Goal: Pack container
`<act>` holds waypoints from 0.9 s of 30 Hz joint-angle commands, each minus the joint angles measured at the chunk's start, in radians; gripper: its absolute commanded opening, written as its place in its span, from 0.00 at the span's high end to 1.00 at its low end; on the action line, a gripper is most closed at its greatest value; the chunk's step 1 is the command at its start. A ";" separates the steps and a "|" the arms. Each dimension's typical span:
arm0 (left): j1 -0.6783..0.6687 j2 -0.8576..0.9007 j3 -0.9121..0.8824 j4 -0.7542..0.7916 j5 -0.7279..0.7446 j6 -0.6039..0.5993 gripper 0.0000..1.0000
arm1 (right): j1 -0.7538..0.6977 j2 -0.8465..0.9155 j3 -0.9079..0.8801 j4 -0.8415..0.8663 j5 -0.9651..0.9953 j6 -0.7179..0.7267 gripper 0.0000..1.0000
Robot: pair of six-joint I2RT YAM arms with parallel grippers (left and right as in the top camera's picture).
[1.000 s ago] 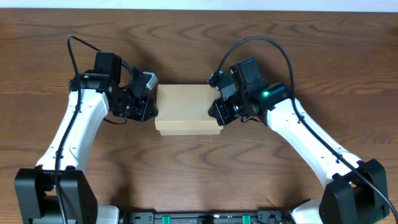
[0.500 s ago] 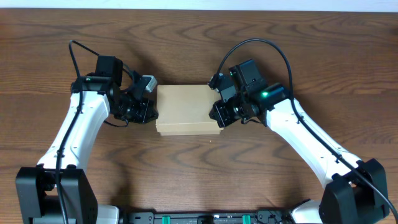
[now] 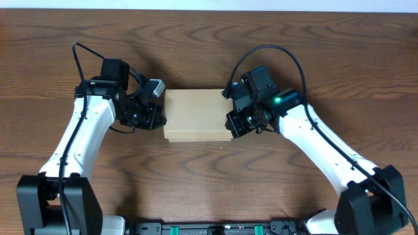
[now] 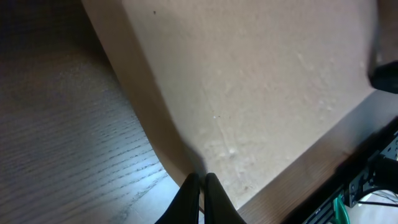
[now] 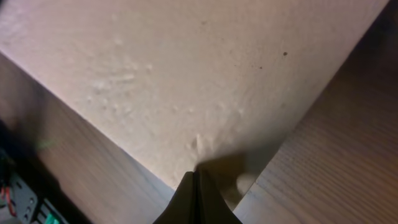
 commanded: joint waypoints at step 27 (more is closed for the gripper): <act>-0.004 -0.344 0.000 -0.045 -0.016 -0.015 0.94 | 0.009 -0.277 0.061 0.069 0.033 0.006 0.98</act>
